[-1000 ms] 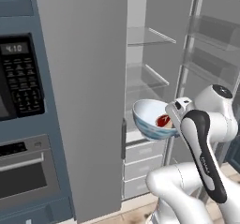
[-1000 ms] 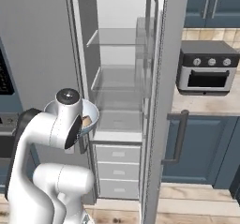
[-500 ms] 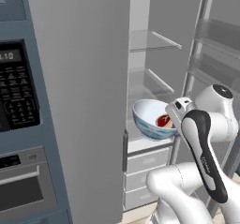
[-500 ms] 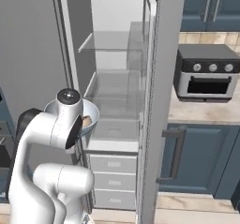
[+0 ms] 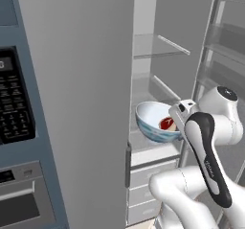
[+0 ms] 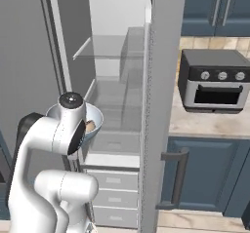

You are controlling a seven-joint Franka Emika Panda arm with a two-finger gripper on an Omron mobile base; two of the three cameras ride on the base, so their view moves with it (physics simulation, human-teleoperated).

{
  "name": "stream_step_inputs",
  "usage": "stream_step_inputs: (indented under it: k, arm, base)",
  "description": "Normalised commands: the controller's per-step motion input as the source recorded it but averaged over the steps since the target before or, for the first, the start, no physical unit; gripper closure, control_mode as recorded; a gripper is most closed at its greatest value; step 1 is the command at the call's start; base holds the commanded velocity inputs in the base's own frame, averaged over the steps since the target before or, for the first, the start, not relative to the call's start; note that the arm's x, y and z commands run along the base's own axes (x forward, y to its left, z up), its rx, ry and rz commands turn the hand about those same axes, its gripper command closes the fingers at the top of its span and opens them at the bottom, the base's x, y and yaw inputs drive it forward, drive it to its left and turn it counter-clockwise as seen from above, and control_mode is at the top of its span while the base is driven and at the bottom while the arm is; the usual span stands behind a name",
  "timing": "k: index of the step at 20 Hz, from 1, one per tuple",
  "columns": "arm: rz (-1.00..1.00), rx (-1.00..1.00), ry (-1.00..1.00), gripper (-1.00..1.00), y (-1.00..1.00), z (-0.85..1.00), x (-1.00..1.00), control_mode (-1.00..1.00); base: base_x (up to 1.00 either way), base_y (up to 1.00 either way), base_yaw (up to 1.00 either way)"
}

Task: Place one of the steaks on the plate and the other in the bowl. Then place the bowl in the fridge.

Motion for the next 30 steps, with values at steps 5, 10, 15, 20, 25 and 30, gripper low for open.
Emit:
stream_step_inputs:
  k: [5, 10, 15, 20, 25, 30]
  arm:
    - [0.0, 0.0, 0.0, 1.0, 0.0, 0.0, 0.0, 1.0]
    - [0.0, 0.0, 0.0, 1.0, 0.0, 0.0, 0.0, 1.0]
    - [0.0, 0.0, 0.0, 1.0, 0.0, 0.0, 0.0, 1.0]
    - [0.0, 0.0, 0.0, 1.0, 0.0, 0.0, 0.0, 1.0]
    - [0.0, 0.0, 0.0, 1.0, 0.0, 0.0, 0.0, 1.0]
    - [0.0, -0.04, 0.02, 1.0, 0.0, 0.0, 0.47, -1.0]
  base:
    - [0.43, -0.21, 0.02]
    - [0.43, -0.26, 0.03]
    - [0.4, -0.36, 0.04]
    - [0.36, -0.36, 0.03]
    - [0.39, -0.3, 0.02]
    - [0.09, 0.0, 0.0]
